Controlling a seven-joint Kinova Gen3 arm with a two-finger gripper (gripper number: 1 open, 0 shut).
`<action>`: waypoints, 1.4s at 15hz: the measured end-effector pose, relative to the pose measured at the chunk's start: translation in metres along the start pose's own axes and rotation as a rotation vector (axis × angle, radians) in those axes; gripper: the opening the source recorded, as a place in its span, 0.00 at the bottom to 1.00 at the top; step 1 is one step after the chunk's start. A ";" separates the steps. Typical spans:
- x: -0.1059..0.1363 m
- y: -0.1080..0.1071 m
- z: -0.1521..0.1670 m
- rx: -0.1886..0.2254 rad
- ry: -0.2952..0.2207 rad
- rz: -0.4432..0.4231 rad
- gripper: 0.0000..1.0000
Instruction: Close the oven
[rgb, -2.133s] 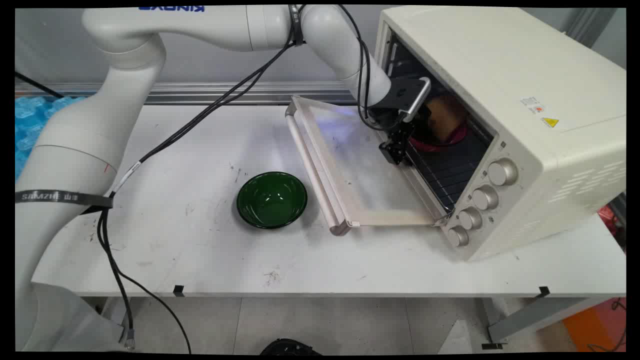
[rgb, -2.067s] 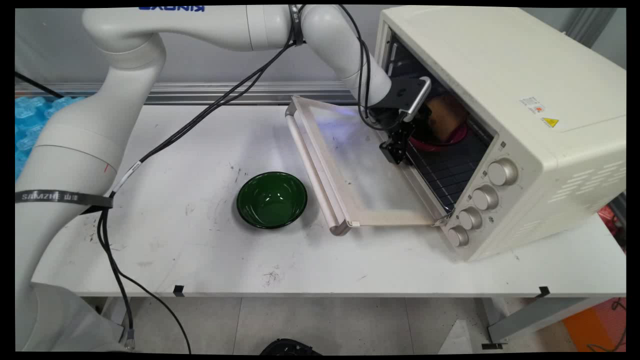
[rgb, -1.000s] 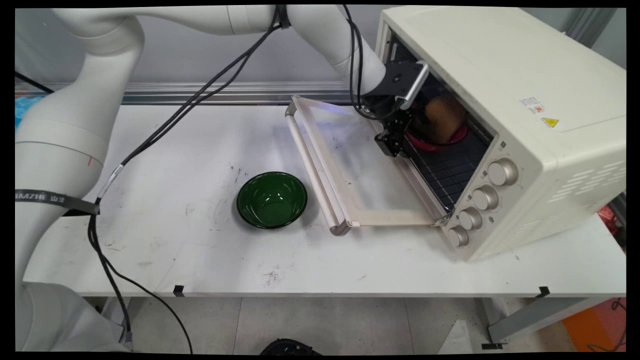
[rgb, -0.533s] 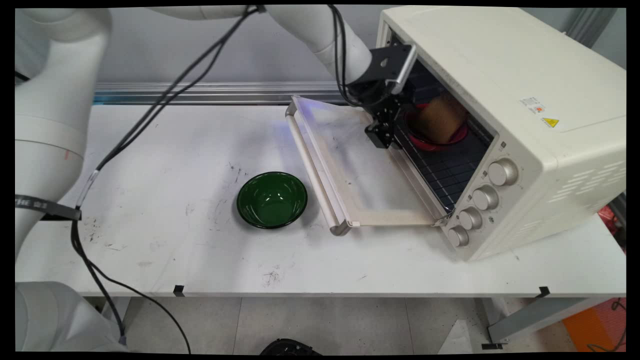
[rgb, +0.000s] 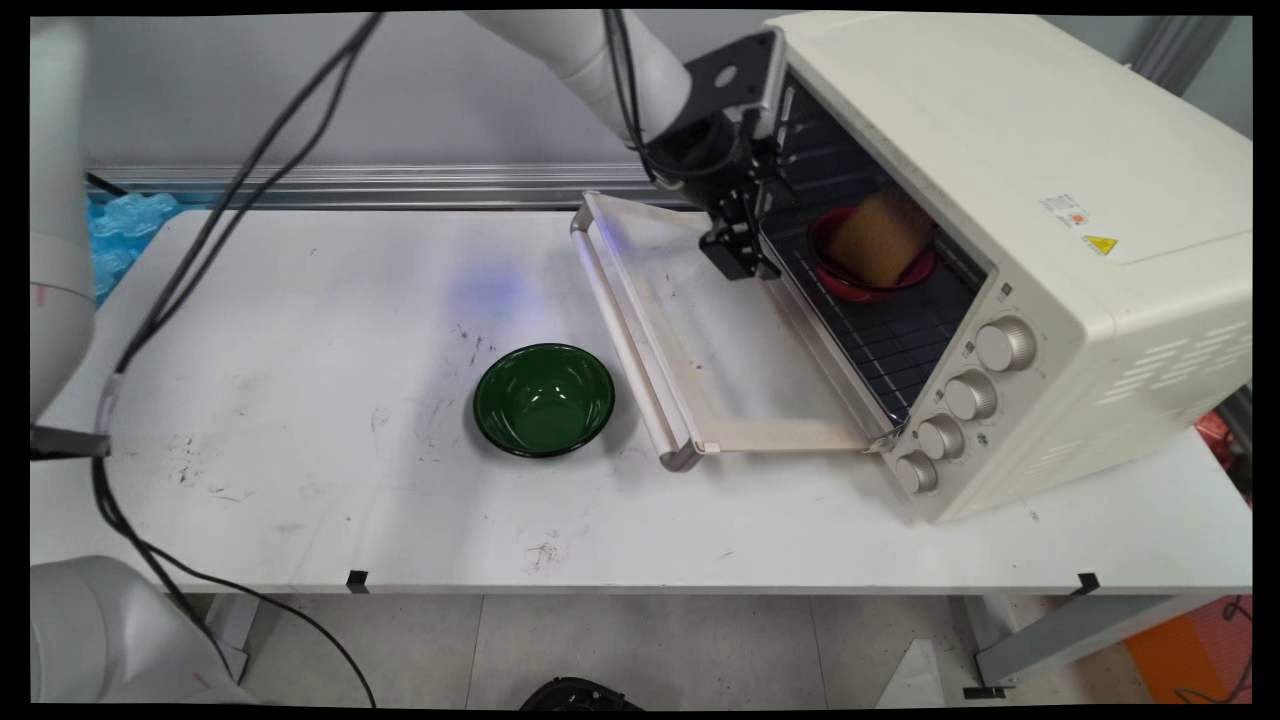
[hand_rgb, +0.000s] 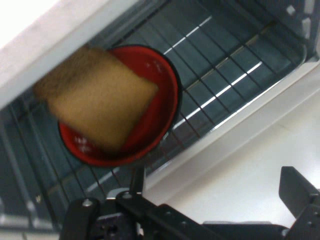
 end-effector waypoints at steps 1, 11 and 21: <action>-0.002 0.004 -0.010 0.007 -0.004 -0.030 1.00; -0.032 0.037 -0.093 0.063 -0.064 -0.304 1.00; -0.091 0.091 -0.148 0.074 -0.148 -0.540 1.00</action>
